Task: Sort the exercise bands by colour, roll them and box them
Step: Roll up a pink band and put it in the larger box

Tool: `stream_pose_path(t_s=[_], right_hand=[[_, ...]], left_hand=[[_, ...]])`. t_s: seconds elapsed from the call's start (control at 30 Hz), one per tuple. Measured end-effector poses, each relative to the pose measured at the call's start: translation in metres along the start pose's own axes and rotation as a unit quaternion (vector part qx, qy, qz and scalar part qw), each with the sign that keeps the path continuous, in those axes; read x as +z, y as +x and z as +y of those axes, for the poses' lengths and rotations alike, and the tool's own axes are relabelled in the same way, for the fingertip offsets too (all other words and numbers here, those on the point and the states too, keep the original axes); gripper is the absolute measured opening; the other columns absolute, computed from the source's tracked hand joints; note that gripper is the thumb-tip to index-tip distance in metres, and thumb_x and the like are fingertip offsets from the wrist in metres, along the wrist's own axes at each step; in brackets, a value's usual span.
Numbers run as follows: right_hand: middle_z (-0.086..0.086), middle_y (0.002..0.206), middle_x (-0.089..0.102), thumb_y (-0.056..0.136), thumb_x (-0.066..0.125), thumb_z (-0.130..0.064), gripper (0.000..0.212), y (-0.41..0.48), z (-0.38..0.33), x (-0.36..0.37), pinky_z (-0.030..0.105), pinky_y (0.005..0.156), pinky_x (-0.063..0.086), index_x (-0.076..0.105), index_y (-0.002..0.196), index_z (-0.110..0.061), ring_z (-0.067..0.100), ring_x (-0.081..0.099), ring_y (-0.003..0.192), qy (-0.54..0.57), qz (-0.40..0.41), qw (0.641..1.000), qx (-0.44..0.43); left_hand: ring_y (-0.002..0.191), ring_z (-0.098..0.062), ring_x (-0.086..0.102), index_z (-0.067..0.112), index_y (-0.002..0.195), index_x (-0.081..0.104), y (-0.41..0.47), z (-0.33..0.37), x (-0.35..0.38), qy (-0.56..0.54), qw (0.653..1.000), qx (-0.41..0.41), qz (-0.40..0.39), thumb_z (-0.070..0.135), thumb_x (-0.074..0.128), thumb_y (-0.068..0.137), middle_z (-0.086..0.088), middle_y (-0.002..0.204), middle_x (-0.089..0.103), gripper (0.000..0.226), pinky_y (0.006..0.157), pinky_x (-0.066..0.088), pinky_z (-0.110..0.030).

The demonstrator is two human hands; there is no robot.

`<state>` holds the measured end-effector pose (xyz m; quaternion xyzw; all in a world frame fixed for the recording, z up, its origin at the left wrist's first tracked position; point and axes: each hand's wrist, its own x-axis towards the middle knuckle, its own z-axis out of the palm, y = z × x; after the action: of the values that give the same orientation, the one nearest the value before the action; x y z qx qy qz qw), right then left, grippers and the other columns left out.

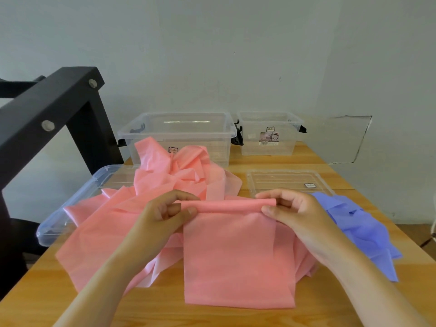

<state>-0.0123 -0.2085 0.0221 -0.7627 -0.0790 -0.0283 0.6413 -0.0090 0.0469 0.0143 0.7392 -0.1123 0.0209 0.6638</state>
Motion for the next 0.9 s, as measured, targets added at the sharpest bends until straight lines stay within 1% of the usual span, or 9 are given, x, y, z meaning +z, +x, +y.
stream_pose_path(t_s=[0.13,0.27,0.4,0.53,0.6,0.7,0.73,0.8,0.9], right_hand=[[-0.006,0.086,0.075,0.089,0.067,-0.014,0.015,0.0006,0.0005,0.0001,0.015,0.075,0.050,0.077,0.090,-0.025,0.005,0.068,0.082,0.000,0.001,1.000,0.011],[0.004,0.089,0.075,0.091,0.064,-0.019,0.013,0.0009,0.0014,0.0009,0.023,0.080,0.052,0.076,0.091,-0.021,0.014,0.070,0.084,0.010,-0.014,1.000,0.024],[0.007,0.087,0.074,0.091,0.063,-0.019,0.014,0.0015,0.0019,0.0014,0.022,0.075,0.053,0.077,0.090,-0.020,0.014,0.068,0.079,0.024,-0.021,0.999,0.023],[0.008,0.088,0.074,0.090,0.064,-0.018,0.013,0.0022,0.0023,0.0011,0.024,0.077,0.051,0.077,0.091,-0.021,0.014,0.068,0.081,0.028,-0.014,0.999,0.011],[0.006,0.087,0.075,0.089,0.065,-0.020,0.012,0.0025,0.0028,0.0012,0.027,0.080,0.050,0.077,0.090,-0.022,0.014,0.068,0.082,0.027,-0.007,1.000,0.007],[0.003,0.085,0.075,0.089,0.065,-0.020,0.013,0.0029,0.0032,0.0012,0.029,0.082,0.050,0.077,0.089,-0.024,0.013,0.068,0.082,0.023,-0.005,1.000,-0.003],[0.002,0.083,0.074,0.089,0.065,-0.019,0.013,0.0029,0.0033,0.0010,0.026,0.080,0.049,0.077,0.088,-0.023,0.012,0.068,0.080,0.026,-0.005,1.000,-0.007],[-0.002,0.079,0.073,0.089,0.065,-0.018,0.013,0.0023,0.0020,0.0011,0.020,0.074,0.048,0.077,0.086,-0.023,0.009,0.066,0.077,0.033,-0.006,0.999,-0.014],[-0.007,0.078,0.071,0.089,0.065,-0.018,0.013,0.0010,0.0010,0.0021,0.014,0.072,0.048,0.076,0.086,-0.024,0.004,0.064,0.077,0.019,-0.002,0.999,-0.029]], left_hand=[[0.073,-0.020,0.066,0.007,0.101,0.066,0.0004,0.0004,0.0002,-0.001,1.000,0.010,0.005,0.003,0.060,0.090,-0.018,0.080,0.072,0.013,0.069,0.055,-0.025],[0.070,-0.021,0.063,0.004,0.099,0.065,0.0001,0.0014,0.0018,-0.010,0.999,0.025,0.020,0.000,0.058,0.091,-0.025,0.081,0.070,0.011,0.064,0.053,-0.021],[0.073,-0.014,0.062,0.005,0.094,0.066,0.0018,-0.0018,0.0011,0.013,0.998,0.045,0.037,0.001,0.057,0.092,-0.006,0.078,0.069,0.010,0.066,0.051,-0.021],[0.087,-0.007,0.066,0.011,0.096,0.071,0.0020,-0.0022,0.0005,0.032,0.997,0.052,0.042,0.004,0.059,0.092,0.002,0.096,0.073,0.014,0.075,0.052,-0.019],[0.083,-0.011,0.065,0.010,0.090,0.071,0.0021,-0.0013,0.0004,0.025,0.997,0.046,0.049,0.012,0.061,0.091,-0.004,0.089,0.073,0.010,0.074,0.051,-0.020],[0.076,-0.020,0.058,0.012,0.082,0.071,0.0017,-0.0005,-0.0009,0.019,0.998,0.035,0.041,0.030,0.062,0.083,-0.023,0.079,0.064,0.020,0.076,0.046,-0.034],[0.074,-0.019,0.056,0.014,0.080,0.071,0.0016,-0.0001,-0.0008,0.019,0.999,0.030,0.038,0.033,0.062,0.081,-0.022,0.075,0.062,0.021,0.074,0.045,-0.033],[0.070,-0.013,0.056,0.015,0.079,0.071,0.0015,0.0005,0.0004,0.017,0.999,0.024,0.039,0.035,0.060,0.080,-0.007,0.069,0.063,0.023,0.068,0.045,-0.023],[0.075,-0.011,0.061,0.011,0.087,0.073,0.0024,-0.0001,0.0003,0.009,0.999,0.022,0.039,0.028,0.057,0.089,0.000,0.077,0.069,0.024,0.069,0.049,-0.020]])
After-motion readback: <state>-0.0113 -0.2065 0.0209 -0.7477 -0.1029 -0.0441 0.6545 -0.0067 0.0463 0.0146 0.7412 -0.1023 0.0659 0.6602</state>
